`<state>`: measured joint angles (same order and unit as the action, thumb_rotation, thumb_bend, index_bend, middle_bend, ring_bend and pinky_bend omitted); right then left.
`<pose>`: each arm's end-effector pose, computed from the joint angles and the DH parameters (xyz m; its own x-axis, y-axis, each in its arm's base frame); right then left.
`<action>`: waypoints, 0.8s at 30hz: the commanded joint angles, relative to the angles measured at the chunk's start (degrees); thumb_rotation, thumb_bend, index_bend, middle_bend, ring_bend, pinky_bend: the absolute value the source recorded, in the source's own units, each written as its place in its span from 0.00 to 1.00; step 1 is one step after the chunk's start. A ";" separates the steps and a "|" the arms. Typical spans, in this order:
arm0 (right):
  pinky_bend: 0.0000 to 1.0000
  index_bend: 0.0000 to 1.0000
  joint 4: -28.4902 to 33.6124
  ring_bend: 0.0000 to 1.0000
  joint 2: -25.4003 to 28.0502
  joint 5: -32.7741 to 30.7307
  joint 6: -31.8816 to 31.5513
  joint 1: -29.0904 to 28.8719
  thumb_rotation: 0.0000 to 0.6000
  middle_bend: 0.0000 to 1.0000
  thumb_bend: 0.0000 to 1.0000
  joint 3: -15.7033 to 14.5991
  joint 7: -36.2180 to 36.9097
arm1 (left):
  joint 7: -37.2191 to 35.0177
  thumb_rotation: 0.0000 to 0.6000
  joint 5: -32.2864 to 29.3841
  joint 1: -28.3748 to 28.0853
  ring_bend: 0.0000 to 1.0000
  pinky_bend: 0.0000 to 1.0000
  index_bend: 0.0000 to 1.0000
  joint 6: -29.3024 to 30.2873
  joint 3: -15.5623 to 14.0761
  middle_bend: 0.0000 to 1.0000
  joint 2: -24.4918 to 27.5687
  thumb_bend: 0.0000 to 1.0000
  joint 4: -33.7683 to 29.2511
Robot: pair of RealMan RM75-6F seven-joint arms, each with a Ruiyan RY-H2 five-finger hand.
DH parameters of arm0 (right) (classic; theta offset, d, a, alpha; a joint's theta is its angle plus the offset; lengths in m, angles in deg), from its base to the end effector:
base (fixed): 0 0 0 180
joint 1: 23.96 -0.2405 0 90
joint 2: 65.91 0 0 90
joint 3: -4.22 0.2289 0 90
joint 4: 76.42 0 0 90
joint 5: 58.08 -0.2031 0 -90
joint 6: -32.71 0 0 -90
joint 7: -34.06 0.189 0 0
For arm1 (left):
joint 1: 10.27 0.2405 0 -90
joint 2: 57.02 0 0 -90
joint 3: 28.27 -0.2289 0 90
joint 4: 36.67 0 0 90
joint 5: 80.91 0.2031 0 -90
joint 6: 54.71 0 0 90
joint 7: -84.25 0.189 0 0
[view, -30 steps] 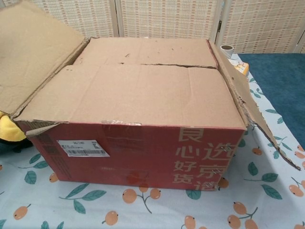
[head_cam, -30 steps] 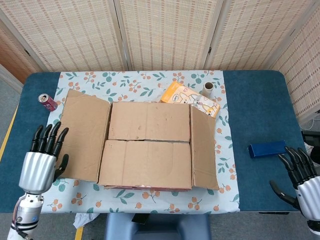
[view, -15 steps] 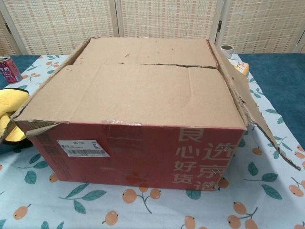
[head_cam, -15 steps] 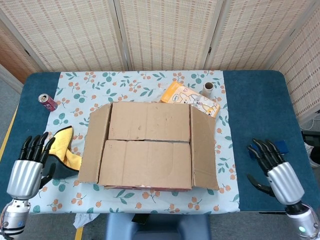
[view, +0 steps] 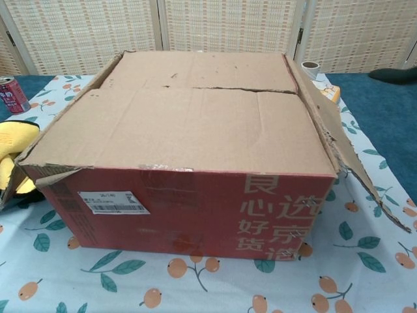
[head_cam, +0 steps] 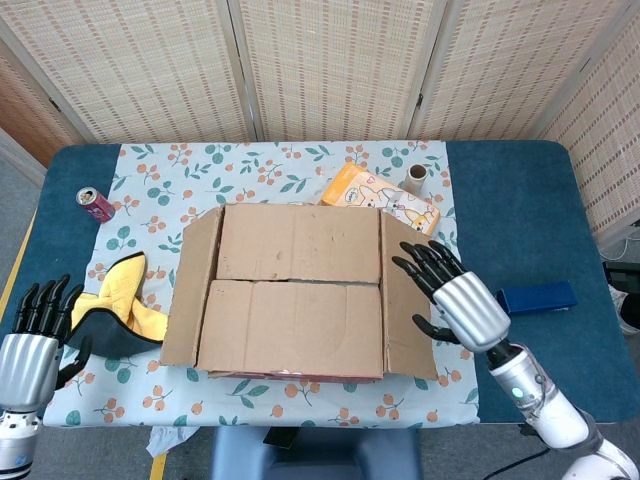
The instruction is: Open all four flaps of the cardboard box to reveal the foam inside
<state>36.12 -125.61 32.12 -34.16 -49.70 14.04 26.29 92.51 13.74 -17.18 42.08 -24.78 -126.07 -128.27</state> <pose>-0.1027 -0.2881 0.1099 0.3570 -0.0839 0.9303 -0.8191 -0.5069 0.2686 -0.2295 0.2269 0.1577 0.4224 -0.2406 0.8739 0.8702 -0.1621 -0.4653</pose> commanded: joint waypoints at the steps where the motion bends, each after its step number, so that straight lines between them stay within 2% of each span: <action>1: 0.00 0.00 2.34 0.00 -2.01 -6.17 3.91 -4.29 1.00 0.00 0.38 3.56 -7.34 | -3.22 1.00 -0.76 0.44 0.03 0.01 0.00 0.51 0.47 0.03 0.15 0.52 1.78; 6: 0.00 0.00 2.78 0.00 -4.82 -12.34 6.40 -7.67 1.00 0.00 0.38 4.86 -14.11 | -5.75 1.00 -0.22 1.19 0.02 0.01 0.00 1.40 0.09 0.03 0.26 0.52 2.76; 12: 0.00 0.00 0.52 0.00 -8.73 -18.61 7.87 -11.57 1.00 0.00 0.38 5.95 -19.79 | -7.95 1.00 -0.70 1.29 0.02 0.01 0.00 1.42 0.61 0.03 0.74 0.52 3.10; 24: 0.00 0.00 -6.86 0.00 -15.98 -24.37 9.15 -17.13 1.00 0.00 0.38 5.53 -23.80 | -11.46 1.00 -1.51 1.86 0.02 0.01 0.00 1.67 1.20 0.03 1.93 0.52 3.46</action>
<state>29.78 -141.09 8.16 -25.24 -66.36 19.79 2.74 81.10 12.22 -15.34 43.73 -23.62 -124.19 -124.85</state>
